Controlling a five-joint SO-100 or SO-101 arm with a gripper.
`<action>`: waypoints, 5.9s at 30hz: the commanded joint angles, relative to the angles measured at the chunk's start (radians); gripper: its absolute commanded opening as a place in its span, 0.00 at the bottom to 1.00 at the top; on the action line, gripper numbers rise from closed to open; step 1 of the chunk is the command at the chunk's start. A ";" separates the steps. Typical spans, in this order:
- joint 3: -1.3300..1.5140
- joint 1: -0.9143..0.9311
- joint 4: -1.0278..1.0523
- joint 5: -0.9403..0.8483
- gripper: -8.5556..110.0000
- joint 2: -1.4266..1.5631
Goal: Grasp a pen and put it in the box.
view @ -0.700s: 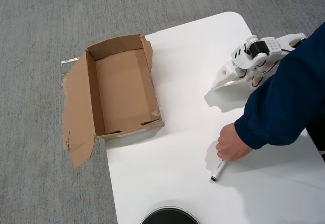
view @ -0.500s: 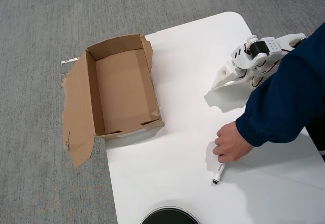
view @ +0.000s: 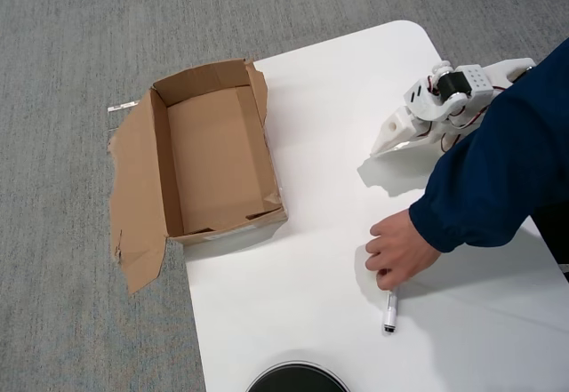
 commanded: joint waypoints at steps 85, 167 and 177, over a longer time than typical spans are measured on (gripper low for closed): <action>0.008 -0.008 0.012 -0.013 0.08 0.060; -1.130 -0.828 0.014 0.900 0.09 -0.916; -1.084 -0.823 0.017 0.881 0.08 -0.916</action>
